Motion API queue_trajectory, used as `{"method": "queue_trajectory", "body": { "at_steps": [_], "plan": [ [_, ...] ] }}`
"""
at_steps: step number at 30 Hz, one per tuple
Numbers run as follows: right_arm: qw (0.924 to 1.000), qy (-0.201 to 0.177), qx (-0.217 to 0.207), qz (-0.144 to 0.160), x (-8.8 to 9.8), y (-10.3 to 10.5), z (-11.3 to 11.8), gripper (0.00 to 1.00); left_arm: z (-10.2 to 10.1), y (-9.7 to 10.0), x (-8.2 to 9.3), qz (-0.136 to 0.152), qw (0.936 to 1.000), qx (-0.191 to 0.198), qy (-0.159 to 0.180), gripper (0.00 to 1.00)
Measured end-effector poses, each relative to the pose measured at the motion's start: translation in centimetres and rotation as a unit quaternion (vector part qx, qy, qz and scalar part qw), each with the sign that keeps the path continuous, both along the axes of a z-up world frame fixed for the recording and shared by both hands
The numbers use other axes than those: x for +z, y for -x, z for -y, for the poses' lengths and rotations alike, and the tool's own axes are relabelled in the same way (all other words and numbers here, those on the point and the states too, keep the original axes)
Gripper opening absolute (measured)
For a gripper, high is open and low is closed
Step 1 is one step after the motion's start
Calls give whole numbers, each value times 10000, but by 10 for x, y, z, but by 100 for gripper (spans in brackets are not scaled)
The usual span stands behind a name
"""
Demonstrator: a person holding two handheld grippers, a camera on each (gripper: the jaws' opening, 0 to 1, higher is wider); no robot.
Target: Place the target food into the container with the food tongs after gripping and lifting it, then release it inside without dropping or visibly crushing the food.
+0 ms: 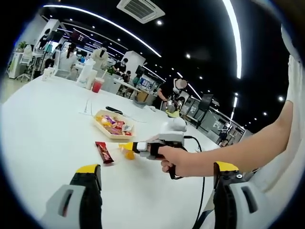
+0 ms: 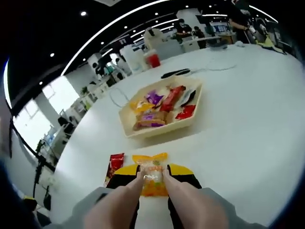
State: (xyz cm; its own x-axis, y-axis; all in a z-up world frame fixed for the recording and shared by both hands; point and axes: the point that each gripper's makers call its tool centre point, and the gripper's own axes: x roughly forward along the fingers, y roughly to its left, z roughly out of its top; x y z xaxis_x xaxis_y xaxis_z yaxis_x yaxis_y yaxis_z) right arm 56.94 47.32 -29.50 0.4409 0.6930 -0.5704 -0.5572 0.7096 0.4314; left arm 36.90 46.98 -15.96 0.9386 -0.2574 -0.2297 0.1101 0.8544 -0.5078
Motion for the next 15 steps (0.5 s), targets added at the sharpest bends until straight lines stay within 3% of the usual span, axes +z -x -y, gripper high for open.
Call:
{"method": "queue_trajectory", "body": {
  "at_steps": [7, 15],
  "plan": [
    [9969, -172, -533, -552, 0, -3, 2, 21, 4, 1, 1, -85, 9998, -112, -121, 98],
    [9976, -77, -478, -500, 10, -1, 8, 21, -1, 6, 2, -140, 9996, -84, -211, 98]
  ]
}}
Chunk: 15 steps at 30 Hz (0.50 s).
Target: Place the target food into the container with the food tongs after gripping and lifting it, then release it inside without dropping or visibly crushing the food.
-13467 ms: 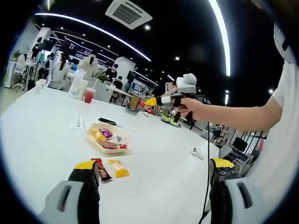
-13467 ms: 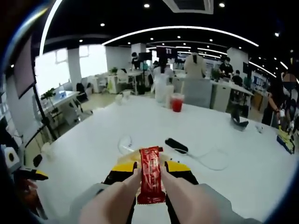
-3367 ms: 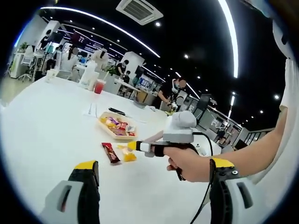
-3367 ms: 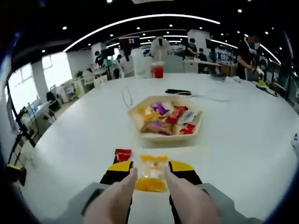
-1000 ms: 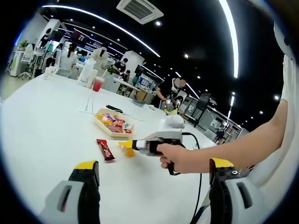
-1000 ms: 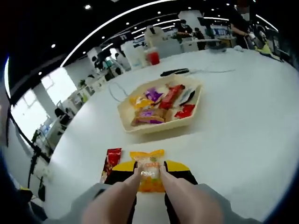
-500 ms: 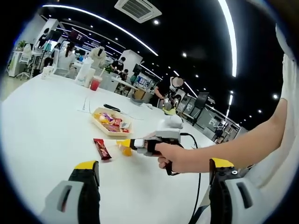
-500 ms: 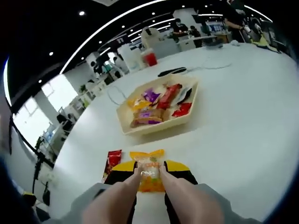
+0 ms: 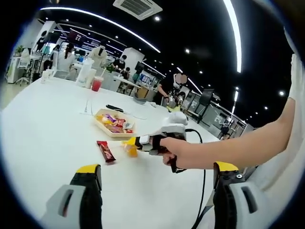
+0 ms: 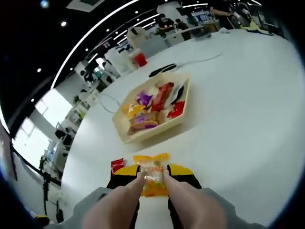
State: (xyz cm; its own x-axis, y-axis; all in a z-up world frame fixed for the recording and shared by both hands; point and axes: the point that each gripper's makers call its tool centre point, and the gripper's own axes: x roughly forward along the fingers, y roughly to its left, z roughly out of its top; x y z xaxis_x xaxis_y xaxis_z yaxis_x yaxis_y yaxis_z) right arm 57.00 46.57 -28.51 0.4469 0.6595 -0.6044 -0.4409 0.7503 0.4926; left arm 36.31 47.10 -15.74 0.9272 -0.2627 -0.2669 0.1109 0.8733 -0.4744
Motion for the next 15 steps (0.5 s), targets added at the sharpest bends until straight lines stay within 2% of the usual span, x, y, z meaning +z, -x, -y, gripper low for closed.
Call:
{"method": "queue_trajectory", "body": {
  "at_steps": [8, 15],
  "plan": [
    [9993, -185, 102, 312, 28, -3, -8, 21, -2, -3, 8, 70, 10000, -11, -5, 98],
    [9963, -48, 369, 777, 50, -6, -6, 21, -3, -11, 17, 145, 9997, -124, -118, 98]
  ]
}}
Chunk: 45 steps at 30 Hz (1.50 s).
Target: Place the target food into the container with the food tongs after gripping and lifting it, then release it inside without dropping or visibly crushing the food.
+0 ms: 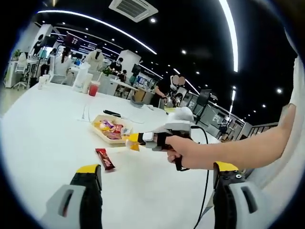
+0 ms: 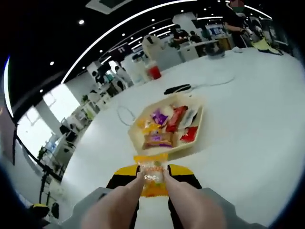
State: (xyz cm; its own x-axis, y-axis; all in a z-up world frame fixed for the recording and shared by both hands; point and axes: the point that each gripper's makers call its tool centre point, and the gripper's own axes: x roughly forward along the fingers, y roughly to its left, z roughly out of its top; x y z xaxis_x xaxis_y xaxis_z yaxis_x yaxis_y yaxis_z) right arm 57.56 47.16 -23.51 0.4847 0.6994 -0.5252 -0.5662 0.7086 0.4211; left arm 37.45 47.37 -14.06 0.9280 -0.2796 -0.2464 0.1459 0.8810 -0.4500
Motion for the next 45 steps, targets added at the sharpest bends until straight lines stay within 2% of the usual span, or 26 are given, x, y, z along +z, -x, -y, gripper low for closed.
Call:
{"method": "queue_trajectory", "body": {
  "at_steps": [9, 12, 17, 21, 23, 24, 26, 29, 33, 35, 41, 45],
  "plan": [
    [9994, 152, 91, 303, 10, -13, 14, 21, -2, 0, 3, 76, 9999, -4, -66, 97],
    [9986, 210, 145, 470, 20, -22, 18, 21, -1, -1, 4, 107, 9999, 5, -21, 97],
    [9960, 267, 319, 790, 39, -25, 16, 21, 4, -7, 4, 104, 9999, -87, -5, 97],
    [9947, 262, 336, 934, 52, -29, 21, 21, 10, -13, 8, 129, 9997, -225, 6, 97],
    [9935, 263, 451, 1013, 56, -28, 20, 21, 12, -17, 8, 112, 9995, -279, -49, 98],
    [9927, 300, 510, 1054, 56, -29, 20, 21, 11, -19, 9, 105, 9994, -279, -178, 98],
    [9924, 291, 547, 1065, 55, -34, 22, 21, 5, -23, 15, 164, 9996, -89, -223, 98],
    [9933, 237, 506, 1016, 59, -33, 28, 22, -1, -28, 21, 158, 9996, 215, 86, 97],
    [9924, 152, 545, 1097, 61, -39, 30, 22, 4, -31, 25, 93, 9998, 157, 25, 98],
    [9919, 110, 585, 1118, 65, -40, 30, 22, 7, -30, 28, -18, 9996, 23, -264, 98],
    [9835, 228, 980, 1504, 81, -42, 21, 22, -4, -41, 46, 179, 9992, 273, -246, 99],
    [9813, 364, 1149, 1503, 76, -43, 19, 22, -12, -46, 50, 224, 9987, 410, -197, 98]
  ]
}}
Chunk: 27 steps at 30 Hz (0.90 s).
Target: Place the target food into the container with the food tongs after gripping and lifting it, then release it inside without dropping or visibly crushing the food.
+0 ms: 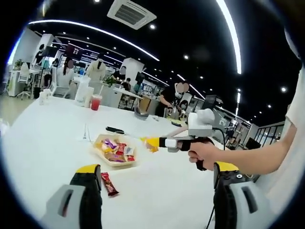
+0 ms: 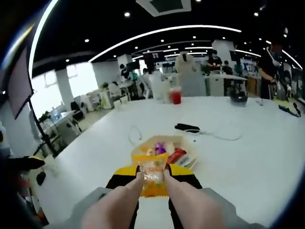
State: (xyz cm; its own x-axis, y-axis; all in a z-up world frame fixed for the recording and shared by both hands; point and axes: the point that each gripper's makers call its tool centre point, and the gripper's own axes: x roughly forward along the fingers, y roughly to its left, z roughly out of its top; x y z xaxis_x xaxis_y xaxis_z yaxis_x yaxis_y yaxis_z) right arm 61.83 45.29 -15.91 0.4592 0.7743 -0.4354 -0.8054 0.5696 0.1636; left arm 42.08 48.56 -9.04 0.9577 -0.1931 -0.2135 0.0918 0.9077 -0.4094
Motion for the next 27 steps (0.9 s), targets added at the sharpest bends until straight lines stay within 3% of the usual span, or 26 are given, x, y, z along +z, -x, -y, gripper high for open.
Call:
{"method": "queue_trajectory", "body": {
  "at_steps": [7, 12, 27],
  "plan": [
    [9999, 51, 51, 126, 13, -12, 8, 22, 4, -6, 10, 135, 9998, -87, -100, 99],
    [9994, -32, 136, 306, 43, -16, 4, 22, 16, -13, 12, 165, 9996, -164, -149, 99],
    [9994, -138, 235, 227, 51, -21, -1, 22, 17, -5, 11, 120, 9996, 18, -235, 99]
  ]
}}
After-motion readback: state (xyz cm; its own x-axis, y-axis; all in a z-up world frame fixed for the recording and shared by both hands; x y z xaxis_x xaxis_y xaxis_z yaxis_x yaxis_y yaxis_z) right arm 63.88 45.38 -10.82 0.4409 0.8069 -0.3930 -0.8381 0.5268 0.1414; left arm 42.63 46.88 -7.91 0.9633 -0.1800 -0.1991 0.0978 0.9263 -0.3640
